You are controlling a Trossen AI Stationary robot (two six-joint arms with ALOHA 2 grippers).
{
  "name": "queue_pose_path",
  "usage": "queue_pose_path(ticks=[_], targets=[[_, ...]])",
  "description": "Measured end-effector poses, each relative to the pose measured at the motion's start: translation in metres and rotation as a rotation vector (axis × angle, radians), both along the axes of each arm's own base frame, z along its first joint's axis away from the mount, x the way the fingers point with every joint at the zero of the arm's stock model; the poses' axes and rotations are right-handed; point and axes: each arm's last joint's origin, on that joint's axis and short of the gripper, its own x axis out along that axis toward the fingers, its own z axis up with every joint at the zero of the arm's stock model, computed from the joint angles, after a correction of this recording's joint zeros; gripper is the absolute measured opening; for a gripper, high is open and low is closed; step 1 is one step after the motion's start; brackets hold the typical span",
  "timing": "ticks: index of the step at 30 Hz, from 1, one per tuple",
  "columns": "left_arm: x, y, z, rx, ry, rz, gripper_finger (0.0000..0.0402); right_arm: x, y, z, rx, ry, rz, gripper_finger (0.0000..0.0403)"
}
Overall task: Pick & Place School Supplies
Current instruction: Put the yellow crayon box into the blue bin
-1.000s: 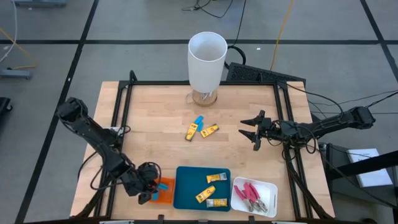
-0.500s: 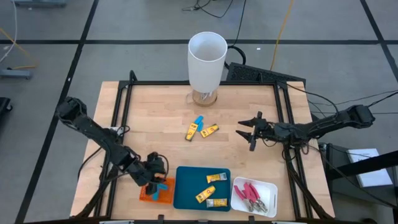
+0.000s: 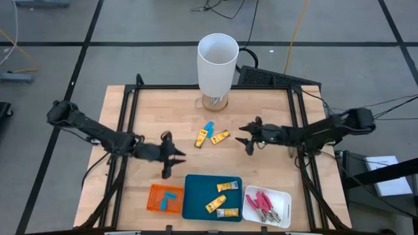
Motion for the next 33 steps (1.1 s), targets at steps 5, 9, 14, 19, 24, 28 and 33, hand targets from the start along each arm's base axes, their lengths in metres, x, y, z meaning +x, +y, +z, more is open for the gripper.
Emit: queue_pose_path(ticks=[5, 9, 14, 19, 24, 28, 33], targets=[[-0.005, 0.04, -0.029, -0.128, -0.132, 0.058, 0.0107, 0.04, -0.019, 0.005, -0.133, 0.225, 0.102, 0.0255], [-0.012, 0.061, -0.041, -0.232, -0.238, 0.142, 0.0102, 0.067, -0.043, 0.007, -0.176, 0.421, 0.155, 0.0256], [-0.016, 0.074, -0.048, -0.28, -0.249, 0.224, 0.0109, 0.09, -0.064, 0.002, -0.118, 0.446, 0.273, 0.0256], [-0.016, 0.074, -0.048, -0.283, -0.248, 0.231, 0.0116, 0.098, -0.066, -0.007, -0.107, 0.446, 0.394, 0.0256], [-0.016, 0.074, -0.049, -0.259, -0.244, 0.223, 0.0117, 0.1, -0.066, -0.025, -0.137, 0.498, 0.449, 0.0256], [-0.016, 0.075, -0.048, -0.232, -0.249, 0.229, 0.0117, 0.1, -0.068, -0.031, -0.117, 0.519, 0.449, 0.0256], [-0.016, 0.078, -0.049, -0.224, -0.25, 0.253, 0.0124, 0.094, -0.067, -0.03, -0.098, 0.568, 0.444, 0.0248]])
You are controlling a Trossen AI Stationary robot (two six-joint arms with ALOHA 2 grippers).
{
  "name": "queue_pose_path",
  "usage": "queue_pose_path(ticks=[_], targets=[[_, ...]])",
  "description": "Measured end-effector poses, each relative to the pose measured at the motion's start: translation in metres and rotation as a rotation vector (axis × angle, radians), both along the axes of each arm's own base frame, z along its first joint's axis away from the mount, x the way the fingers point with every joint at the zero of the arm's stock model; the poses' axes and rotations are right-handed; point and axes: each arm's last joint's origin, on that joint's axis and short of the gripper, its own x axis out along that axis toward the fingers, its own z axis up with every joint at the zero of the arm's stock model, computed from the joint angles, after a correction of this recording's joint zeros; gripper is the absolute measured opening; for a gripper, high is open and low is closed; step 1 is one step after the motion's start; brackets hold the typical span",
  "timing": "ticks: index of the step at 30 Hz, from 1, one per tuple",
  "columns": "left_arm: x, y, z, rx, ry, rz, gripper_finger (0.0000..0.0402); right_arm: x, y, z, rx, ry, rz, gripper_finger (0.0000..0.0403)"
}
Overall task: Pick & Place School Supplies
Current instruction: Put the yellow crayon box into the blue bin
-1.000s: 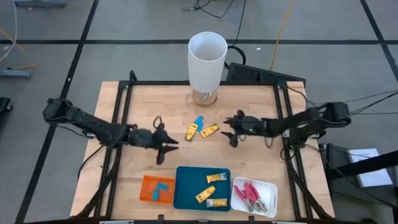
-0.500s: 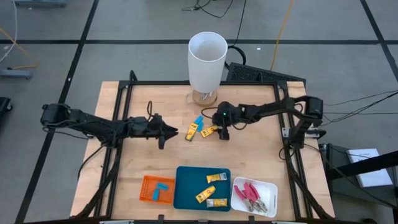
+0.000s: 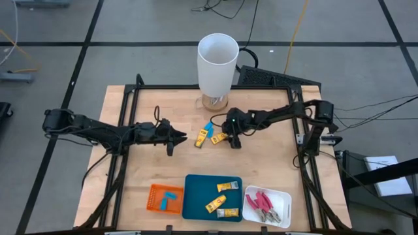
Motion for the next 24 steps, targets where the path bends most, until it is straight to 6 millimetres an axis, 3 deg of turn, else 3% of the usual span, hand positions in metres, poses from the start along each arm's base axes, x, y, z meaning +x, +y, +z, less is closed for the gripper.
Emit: queue_pose_path(ticks=[13, 24], targets=[[0.0, 0.0, 0.0, -0.008, -0.003, 0.003, 0.0111, -0.005, 0.007, 0.0, 0.046, 0.056, 0.003, 0.0159], [0.001, 0.0, 0.002, -0.012, -0.021, 0.005, 0.0124, -0.004, 0.007, 0.01, 0.031, -0.001, 0.006, 0.0158]])
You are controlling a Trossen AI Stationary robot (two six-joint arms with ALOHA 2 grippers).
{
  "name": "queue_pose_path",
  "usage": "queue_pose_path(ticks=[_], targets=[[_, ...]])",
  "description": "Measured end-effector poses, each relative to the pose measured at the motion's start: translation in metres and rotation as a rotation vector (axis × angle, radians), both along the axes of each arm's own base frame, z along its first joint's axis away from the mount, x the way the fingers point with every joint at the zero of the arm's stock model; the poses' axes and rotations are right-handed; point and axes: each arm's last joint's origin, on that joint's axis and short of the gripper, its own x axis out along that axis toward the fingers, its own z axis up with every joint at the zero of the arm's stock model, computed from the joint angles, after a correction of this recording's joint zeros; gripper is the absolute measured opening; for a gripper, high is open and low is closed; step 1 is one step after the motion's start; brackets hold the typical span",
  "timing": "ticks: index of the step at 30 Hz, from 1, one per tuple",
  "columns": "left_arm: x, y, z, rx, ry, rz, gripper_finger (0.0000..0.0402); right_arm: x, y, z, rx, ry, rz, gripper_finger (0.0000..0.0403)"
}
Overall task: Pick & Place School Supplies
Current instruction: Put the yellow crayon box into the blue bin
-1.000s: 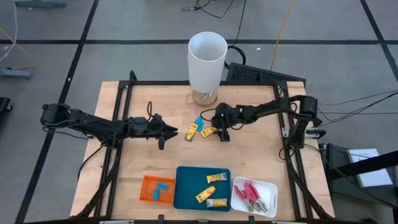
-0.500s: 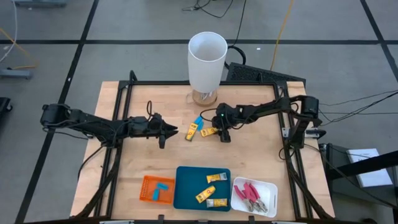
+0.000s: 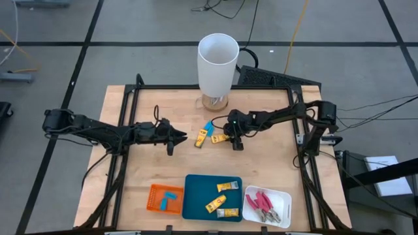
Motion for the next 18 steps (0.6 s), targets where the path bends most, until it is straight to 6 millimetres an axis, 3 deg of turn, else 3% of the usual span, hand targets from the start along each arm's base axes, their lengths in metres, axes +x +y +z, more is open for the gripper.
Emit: queue_pose_path(ticks=[9, 14, 18], targets=[[0.001, 0.0, 0.006, -0.094, -0.075, 0.028, 0.0116, -0.003, 0.003, 0.041, -0.055, -0.15, 0.003, 0.0155], [0.002, 0.001, 0.011, -0.165, -0.142, 0.081, 0.0126, -0.003, 0.018, 0.063, -0.241, -0.211, -0.011, 0.0154], [0.003, 0.002, 0.015, -0.211, -0.175, 0.123, 0.0158, 0.005, 0.033, 0.073, -0.411, -0.277, -0.037, 0.0151]])
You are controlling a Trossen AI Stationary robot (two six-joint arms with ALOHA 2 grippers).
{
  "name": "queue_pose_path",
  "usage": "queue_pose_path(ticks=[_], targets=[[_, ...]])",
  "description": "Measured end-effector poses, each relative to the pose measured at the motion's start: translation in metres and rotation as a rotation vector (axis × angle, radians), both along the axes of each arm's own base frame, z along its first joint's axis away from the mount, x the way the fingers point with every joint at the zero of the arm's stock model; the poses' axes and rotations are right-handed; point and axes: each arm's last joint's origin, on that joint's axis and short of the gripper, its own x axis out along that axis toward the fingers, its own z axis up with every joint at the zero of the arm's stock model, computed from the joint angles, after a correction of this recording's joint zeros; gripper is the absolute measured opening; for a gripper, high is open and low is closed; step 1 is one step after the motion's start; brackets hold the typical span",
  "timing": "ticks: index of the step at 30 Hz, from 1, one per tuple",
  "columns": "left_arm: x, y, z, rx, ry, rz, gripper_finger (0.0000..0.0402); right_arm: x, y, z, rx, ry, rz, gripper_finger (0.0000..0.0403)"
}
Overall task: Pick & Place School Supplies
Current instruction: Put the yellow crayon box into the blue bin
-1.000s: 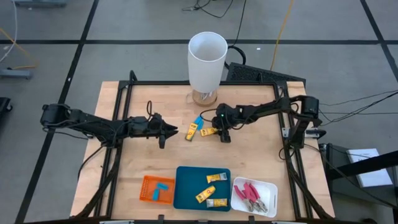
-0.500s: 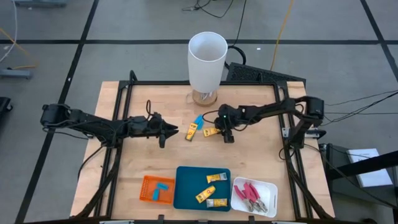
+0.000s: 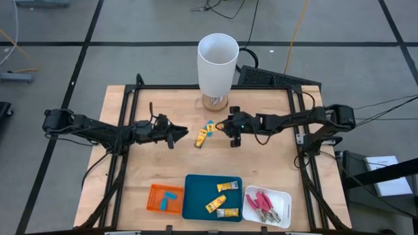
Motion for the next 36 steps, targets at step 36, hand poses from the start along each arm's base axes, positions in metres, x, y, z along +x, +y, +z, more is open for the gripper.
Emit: queue_pose_path(ticks=[36], targets=[[0.094, 0.001, 0.014, -0.022, 0.068, -0.023, 0.0222, 0.011, 0.025, 0.018, -0.111, -0.183, 0.004, 0.0154]])
